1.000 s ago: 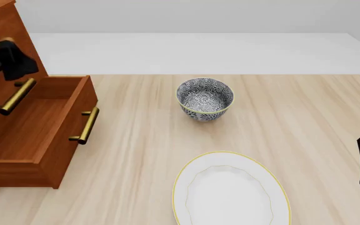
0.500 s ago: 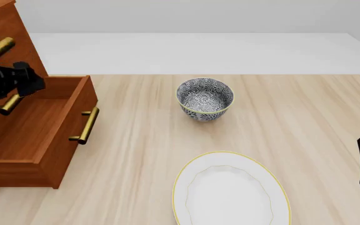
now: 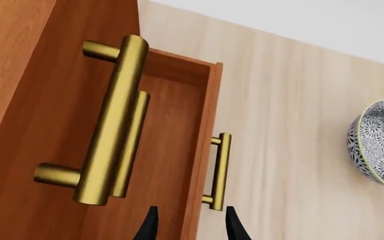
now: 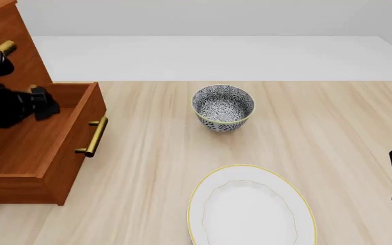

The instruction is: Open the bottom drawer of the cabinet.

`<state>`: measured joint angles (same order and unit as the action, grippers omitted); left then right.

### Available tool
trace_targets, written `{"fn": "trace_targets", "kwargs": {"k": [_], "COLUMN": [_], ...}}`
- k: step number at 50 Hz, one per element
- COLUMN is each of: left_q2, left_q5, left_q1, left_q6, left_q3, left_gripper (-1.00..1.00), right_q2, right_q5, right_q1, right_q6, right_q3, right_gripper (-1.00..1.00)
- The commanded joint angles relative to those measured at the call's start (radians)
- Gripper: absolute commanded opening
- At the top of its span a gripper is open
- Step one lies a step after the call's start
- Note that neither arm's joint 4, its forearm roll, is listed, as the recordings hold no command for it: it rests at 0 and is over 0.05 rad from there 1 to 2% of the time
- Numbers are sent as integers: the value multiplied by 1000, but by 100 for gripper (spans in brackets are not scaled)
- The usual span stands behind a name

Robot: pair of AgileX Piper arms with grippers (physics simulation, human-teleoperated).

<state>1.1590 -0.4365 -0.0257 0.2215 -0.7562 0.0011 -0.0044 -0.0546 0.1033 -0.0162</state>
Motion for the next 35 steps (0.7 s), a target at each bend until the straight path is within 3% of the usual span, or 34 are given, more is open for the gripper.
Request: {"fn": "trace_targets", "kwargs": {"k": [1,35], "left_q2": [35,108], "left_q5": [41,176], "left_q1": [3,43], "left_q6": [4,48], "left_q3": [34,162], "left_gripper": [100,100], "right_q2": [0,0], "right_q5": [4,-5], "right_q1": [-1,-3], "right_q6": [0,-2], "right_q3": [-3,6], "right_gripper": [100,100]}}
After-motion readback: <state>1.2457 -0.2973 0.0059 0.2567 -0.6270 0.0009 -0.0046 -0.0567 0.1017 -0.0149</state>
